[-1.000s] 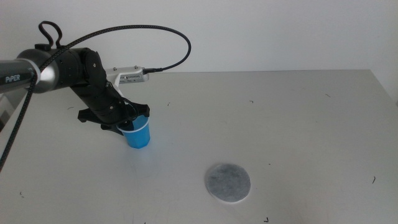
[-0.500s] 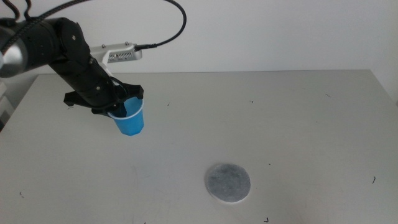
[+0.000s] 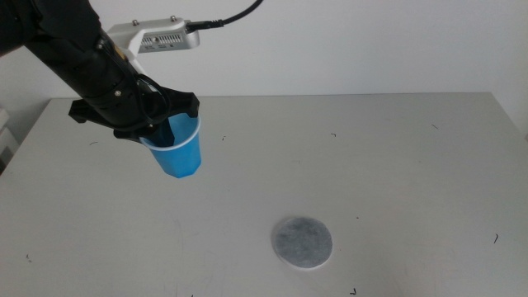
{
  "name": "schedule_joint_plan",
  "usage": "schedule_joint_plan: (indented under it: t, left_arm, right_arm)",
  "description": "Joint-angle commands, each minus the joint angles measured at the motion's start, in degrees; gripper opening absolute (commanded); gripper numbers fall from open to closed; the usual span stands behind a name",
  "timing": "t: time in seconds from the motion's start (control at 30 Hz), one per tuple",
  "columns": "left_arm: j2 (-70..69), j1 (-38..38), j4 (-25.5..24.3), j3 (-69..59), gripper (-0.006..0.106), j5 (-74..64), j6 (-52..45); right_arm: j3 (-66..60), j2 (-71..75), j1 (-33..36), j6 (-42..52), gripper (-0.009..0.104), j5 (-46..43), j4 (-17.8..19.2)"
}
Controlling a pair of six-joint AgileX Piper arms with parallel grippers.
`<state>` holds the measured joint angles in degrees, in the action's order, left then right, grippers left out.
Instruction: Place an empty cup on a cup mat.
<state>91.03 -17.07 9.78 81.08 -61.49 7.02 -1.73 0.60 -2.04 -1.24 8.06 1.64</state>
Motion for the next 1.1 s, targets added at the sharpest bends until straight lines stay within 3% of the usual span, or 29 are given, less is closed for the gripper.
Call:
schedule_joint_plan:
  t: [0.0, 0.53, 1.07]
  left_arm:
    - [-2.5, -2.5, 0.3, 1.7, 0.0, 0.9, 1.1]
    - [4.8, -18.8, 0.7, 1.7, 0.0, 9.1, 2.7]
    - [17.1, -21.9, 4.9, 1.7, 0.0, 19.7, 1.9]
  right_arm:
    - [0.5, 1.5, 0.0, 0.3, 0.094, -4.3, 0.8]
    - [0.5, 1.5, 0.0, 0.3, 0.094, -4.3, 0.8]
    - [0.5, 1.5, 0.0, 0.3, 0.094, -4.3, 0.8]
